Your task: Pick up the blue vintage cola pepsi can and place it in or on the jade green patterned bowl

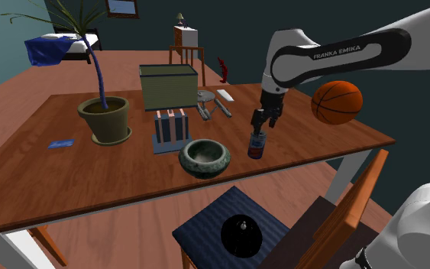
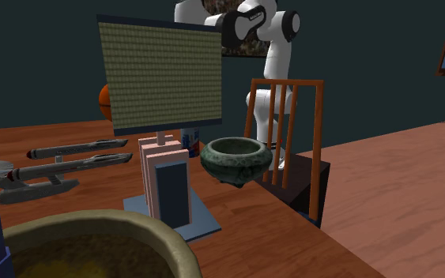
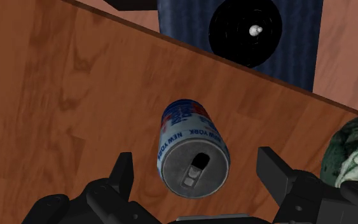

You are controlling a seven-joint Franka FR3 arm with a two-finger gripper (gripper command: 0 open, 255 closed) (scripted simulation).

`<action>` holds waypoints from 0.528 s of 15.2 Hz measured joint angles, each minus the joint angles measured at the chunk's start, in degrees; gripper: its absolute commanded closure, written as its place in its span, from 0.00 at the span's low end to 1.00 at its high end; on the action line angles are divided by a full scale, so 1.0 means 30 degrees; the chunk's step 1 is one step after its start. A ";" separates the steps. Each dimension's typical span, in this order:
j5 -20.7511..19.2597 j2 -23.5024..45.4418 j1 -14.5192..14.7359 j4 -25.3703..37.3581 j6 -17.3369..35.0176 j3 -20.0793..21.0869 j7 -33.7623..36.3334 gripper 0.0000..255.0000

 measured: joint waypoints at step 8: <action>0.0013 0.0630 0.0023 -0.1098 0.1698 0.0040 0.0105 0.00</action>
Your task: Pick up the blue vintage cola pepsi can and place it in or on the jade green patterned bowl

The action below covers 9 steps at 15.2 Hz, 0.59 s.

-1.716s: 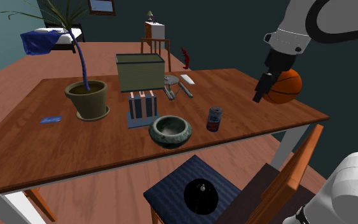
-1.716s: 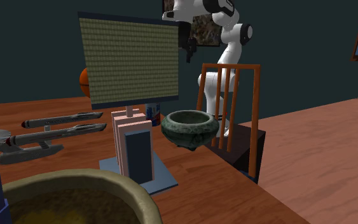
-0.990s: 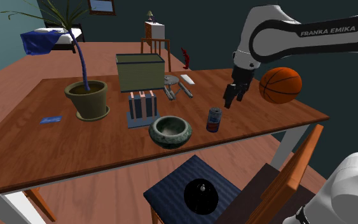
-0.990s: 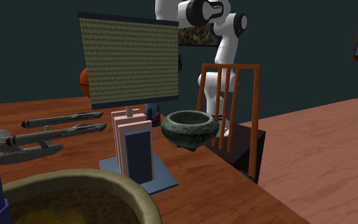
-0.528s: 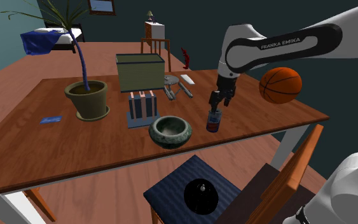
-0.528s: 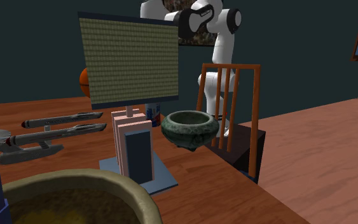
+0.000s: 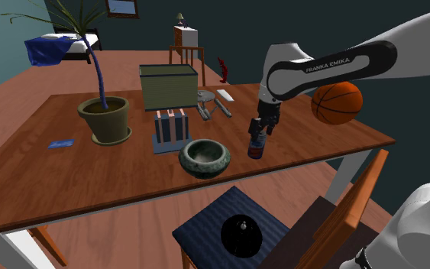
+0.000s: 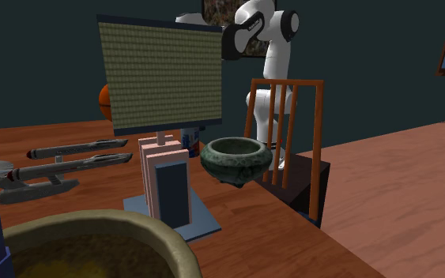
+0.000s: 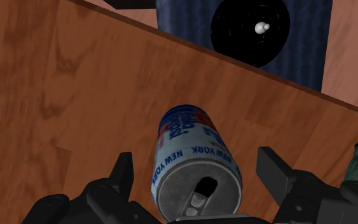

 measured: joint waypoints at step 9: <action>-0.0010 -0.0021 -0.0014 -0.0016 0.0062 -0.0019 -0.0011 1.00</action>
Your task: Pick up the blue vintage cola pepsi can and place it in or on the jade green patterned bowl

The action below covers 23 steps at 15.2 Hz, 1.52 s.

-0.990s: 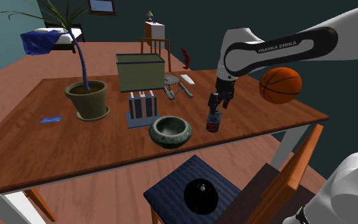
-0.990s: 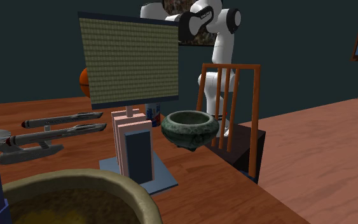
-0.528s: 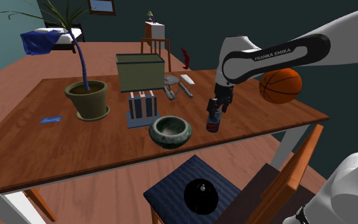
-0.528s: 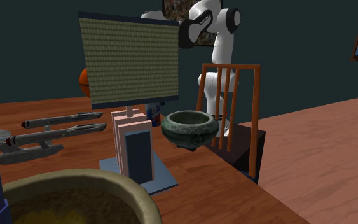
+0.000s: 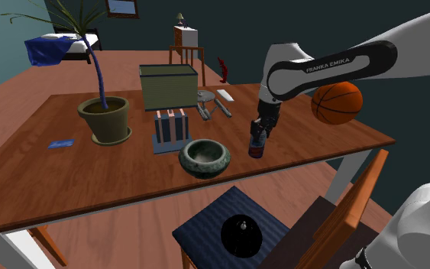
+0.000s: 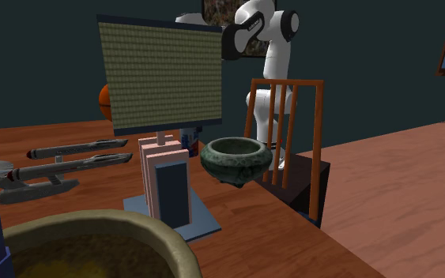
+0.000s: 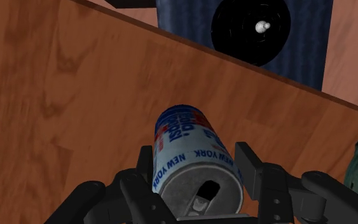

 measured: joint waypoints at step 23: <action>0.0004 -0.0741 0.0002 0.3086 -0.3886 -0.0004 -0.0035 1.00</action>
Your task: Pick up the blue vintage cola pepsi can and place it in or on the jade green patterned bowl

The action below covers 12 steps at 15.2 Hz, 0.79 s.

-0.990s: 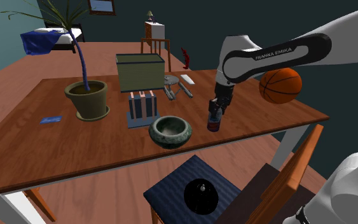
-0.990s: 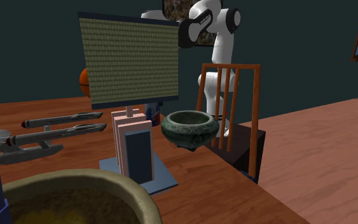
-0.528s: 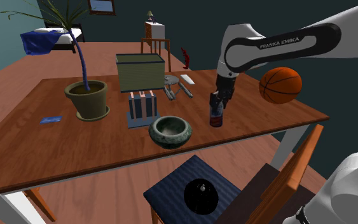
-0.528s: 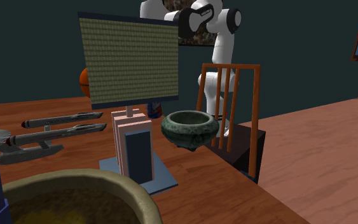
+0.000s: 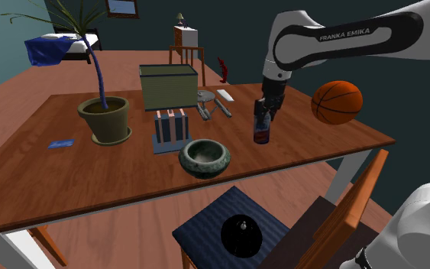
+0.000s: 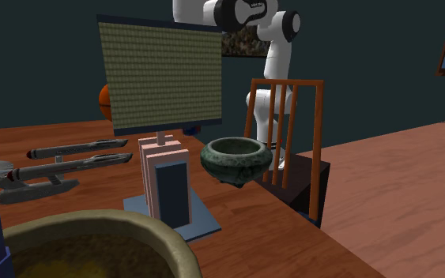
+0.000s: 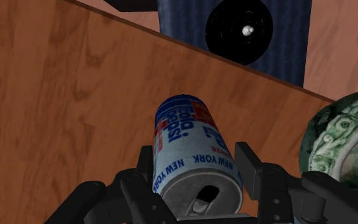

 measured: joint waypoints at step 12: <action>0.0009 -0.0003 0.0012 0.3053 -0.3057 0.0017 0.0014 1.00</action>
